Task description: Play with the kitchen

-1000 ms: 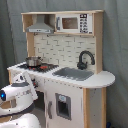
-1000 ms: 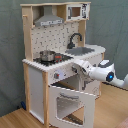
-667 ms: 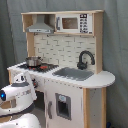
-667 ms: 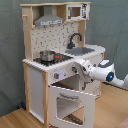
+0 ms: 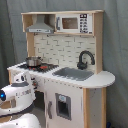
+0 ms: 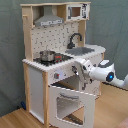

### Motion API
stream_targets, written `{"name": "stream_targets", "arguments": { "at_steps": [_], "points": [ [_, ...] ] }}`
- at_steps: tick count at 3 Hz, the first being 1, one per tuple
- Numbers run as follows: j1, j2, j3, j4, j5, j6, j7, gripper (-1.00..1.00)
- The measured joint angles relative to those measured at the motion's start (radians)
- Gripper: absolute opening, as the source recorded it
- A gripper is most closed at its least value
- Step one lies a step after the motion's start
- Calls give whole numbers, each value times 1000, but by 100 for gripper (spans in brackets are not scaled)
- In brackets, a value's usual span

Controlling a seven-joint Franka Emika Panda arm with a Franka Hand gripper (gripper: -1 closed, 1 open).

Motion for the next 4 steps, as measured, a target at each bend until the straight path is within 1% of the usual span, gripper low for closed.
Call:
{"name": "stream_targets", "arguments": {
  "at_steps": [1, 2, 3, 4],
  "points": [
    [1, 0, 0, 3, 0, 0, 3, 100],
    [90, -1, 30, -2, 1, -37, 19, 100],
    [167, -1, 47, -22, 1, -105, 19, 100],
    [239, -1, 49, -42, 0, -178, 19, 100]
  ]
}}
